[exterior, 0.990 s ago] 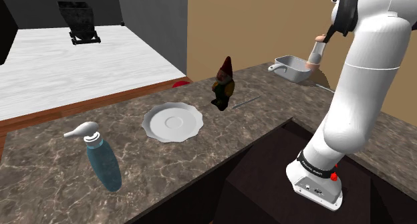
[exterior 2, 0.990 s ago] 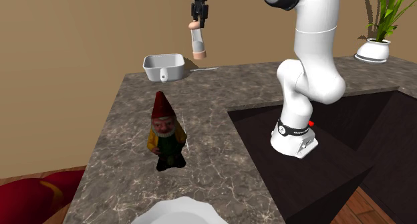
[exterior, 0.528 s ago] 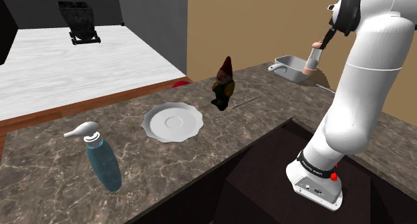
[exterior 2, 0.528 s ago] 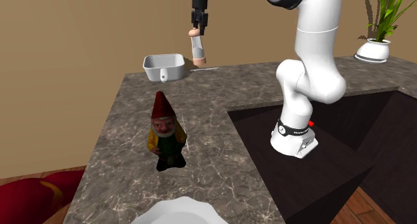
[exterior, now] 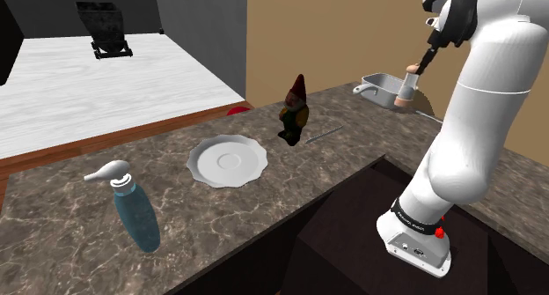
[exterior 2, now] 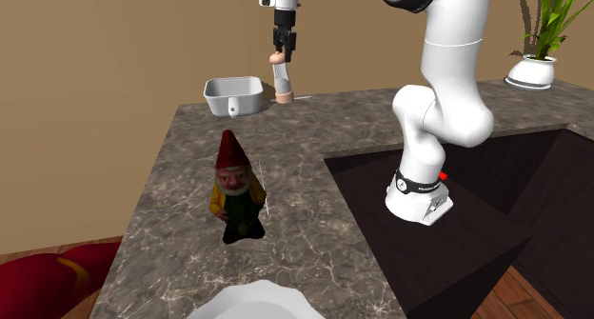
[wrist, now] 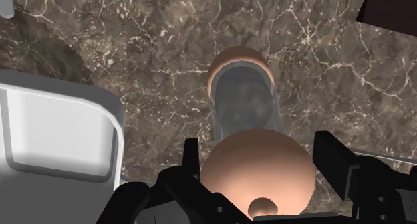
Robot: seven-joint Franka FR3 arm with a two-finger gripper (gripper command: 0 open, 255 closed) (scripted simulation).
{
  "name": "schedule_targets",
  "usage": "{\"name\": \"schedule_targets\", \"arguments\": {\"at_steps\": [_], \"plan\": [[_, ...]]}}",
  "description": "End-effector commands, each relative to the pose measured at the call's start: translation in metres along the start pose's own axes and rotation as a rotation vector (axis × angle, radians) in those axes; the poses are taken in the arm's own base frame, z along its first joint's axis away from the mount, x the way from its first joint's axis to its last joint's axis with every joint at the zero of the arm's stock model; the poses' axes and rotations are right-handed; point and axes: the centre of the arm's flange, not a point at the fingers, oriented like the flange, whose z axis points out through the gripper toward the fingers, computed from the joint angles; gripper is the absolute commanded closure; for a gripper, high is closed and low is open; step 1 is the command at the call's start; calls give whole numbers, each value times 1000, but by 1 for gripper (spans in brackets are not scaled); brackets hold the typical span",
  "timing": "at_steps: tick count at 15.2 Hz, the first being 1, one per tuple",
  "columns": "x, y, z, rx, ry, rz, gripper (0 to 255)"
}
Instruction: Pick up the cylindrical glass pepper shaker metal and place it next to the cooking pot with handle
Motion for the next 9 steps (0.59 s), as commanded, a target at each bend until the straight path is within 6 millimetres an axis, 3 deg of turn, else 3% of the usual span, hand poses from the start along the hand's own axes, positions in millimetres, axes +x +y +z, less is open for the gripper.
{"name": "schedule_targets", "arguments": {"at_steps": [1, 9], "plan": [[-2, 0, 12, -1, 0, 0, 255], [-5, 0, 54, -1, 0, 0, 255]]}}
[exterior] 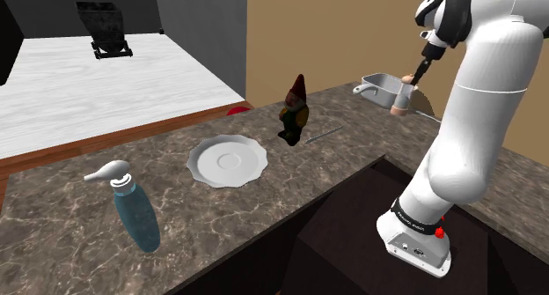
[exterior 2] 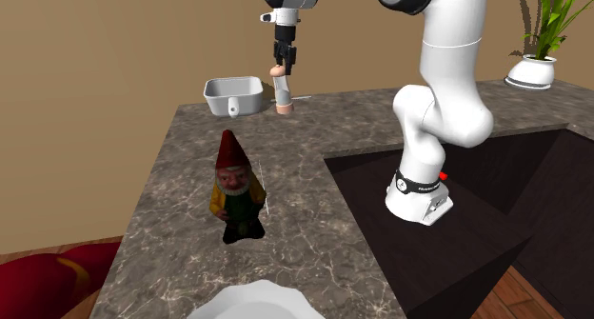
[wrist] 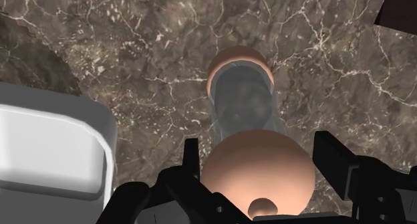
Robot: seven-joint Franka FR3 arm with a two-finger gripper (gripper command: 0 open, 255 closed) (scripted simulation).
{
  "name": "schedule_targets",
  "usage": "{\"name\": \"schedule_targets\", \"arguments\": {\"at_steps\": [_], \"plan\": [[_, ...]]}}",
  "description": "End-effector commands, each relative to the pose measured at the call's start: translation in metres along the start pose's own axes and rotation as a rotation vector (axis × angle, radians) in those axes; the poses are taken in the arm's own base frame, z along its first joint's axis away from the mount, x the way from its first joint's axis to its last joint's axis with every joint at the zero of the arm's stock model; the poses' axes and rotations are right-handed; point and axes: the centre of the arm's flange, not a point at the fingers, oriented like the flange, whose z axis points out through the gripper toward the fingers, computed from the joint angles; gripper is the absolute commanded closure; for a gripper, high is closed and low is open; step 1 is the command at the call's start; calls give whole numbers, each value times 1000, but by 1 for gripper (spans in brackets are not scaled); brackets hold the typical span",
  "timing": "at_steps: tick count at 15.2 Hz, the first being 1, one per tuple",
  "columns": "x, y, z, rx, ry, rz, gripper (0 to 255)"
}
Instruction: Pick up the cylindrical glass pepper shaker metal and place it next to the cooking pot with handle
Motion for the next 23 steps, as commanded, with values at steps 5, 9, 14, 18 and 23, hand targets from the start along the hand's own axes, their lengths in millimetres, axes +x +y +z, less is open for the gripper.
{"name": "schedule_targets", "arguments": {"at_steps": [5, 9, 14, 18, 23], "plan": [[-3, 0, 32, -1, 0, 0, 255], [-5, 0, 53, -1, 0, 0, 255], [-8, 0, 83, -1, 0, 0, 255], [-8, 0, 83, -1, 0, 0, 255], [-7, 0, 83, -1, 0, 0, 0]]}}
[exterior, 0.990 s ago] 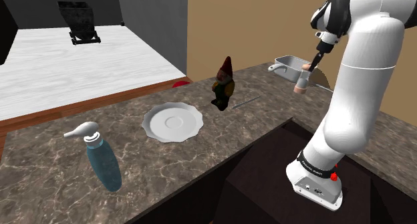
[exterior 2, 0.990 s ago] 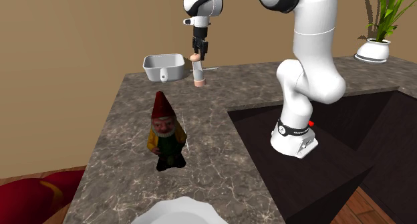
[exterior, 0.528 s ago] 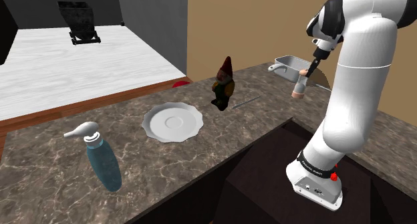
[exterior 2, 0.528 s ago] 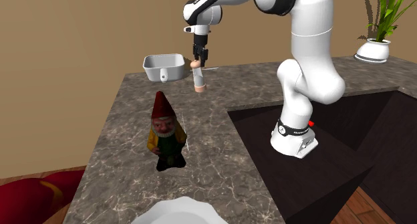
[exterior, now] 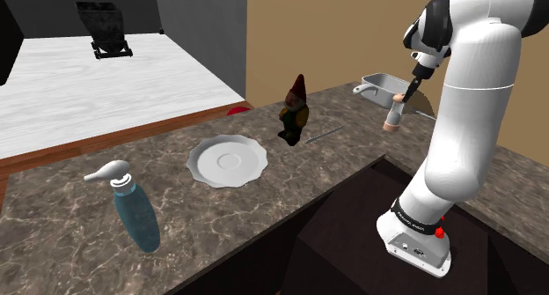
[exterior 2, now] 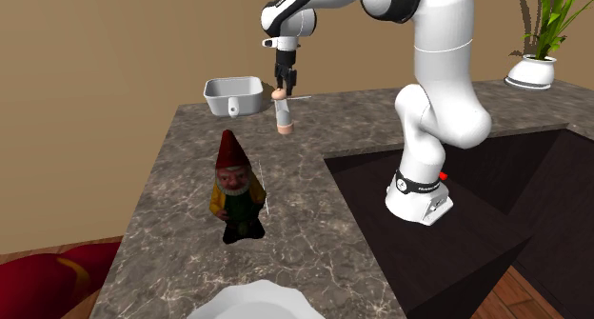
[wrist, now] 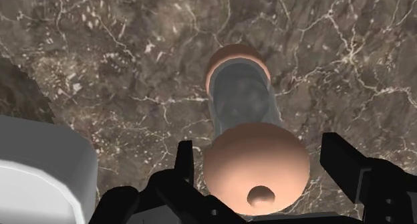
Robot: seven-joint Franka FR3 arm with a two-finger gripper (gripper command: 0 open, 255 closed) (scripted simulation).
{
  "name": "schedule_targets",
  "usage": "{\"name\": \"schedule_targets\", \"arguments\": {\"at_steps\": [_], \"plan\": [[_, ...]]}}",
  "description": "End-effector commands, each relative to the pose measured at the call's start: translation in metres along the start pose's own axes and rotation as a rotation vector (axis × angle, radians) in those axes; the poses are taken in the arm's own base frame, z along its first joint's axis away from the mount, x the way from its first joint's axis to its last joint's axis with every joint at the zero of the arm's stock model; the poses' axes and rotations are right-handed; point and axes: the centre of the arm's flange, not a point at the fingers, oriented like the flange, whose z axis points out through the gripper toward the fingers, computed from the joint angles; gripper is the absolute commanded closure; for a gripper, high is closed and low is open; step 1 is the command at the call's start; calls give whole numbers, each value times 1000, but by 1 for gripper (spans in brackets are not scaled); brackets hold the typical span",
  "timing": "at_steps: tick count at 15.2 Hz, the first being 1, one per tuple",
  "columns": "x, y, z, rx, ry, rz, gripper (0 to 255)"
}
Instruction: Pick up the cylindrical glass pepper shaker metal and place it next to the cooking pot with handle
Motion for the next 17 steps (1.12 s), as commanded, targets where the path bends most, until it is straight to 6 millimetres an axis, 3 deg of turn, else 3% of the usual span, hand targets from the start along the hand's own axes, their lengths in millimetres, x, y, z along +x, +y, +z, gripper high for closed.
{"name": "schedule_targets", "arguments": {"at_steps": [1, 5, 9, 17], "plan": [[0, 0, 0, 0, 0, 0, 0], [0, 0, 0, 0, 0, 0, 0], [0, 0, -50, 0, 0, 0, 0], [0, 0, -50, 0, 0, 0, 0]]}}
